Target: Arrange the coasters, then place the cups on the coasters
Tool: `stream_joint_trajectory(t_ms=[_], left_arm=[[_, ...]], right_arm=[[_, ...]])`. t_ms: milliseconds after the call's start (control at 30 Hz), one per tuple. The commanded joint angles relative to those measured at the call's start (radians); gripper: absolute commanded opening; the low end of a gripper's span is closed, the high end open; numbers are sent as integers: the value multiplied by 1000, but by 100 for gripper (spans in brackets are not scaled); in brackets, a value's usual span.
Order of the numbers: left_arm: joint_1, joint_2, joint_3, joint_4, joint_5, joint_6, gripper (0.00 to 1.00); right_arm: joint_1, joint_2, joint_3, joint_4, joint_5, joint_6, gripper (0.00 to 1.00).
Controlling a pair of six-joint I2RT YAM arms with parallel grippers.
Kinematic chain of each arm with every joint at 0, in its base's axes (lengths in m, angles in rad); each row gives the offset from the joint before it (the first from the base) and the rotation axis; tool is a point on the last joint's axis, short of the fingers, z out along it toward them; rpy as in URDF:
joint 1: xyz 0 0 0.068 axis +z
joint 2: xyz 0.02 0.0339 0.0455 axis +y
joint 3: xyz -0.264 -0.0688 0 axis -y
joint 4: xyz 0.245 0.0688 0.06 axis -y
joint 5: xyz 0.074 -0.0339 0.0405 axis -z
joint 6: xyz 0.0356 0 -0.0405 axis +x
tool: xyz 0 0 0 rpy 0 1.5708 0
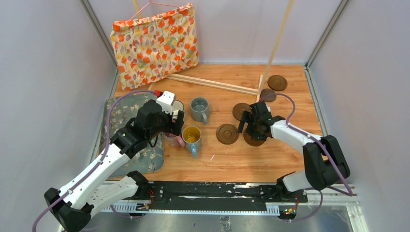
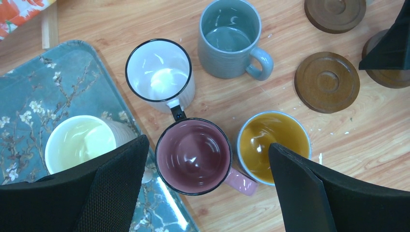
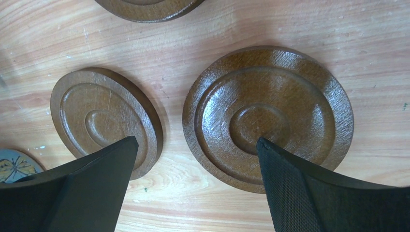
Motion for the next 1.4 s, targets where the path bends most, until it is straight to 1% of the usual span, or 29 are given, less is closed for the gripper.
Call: stream_joint_trajectory(t_ms=[0,300,433,533,833,1000,1133,1233,1367], left_arm=[[6,-14,3,-7,0,6,100],[6,-16,3,-6,0,6,100],[6,-14,3,-6,6,6,100],[6,-16,3,-5,6,6,100],[6,-15,2,-5,7,6,100],[6,-15,2,-5,9,6,100],[6,-14,2,-5,10,5,100],[6,-14,3,-3,16,4,100],[6,-19,3,-4,21,3,100]], right_arm=[[-19,73,14,-117,46,-7,99],[-69,88,35,-119,62,-36,99],[-71,86,50,-119,49,-37,99],[-74,85,60,-120,70,-46,99],[-107,130,111,-118,76,-81,99],[-117,133,121,-122,55,-82,99],[-117,95,114,-144,57,-74,99],[-118,28,128,-182,62,-72,99],[-136,-47,160,-244,118,-83,99]])
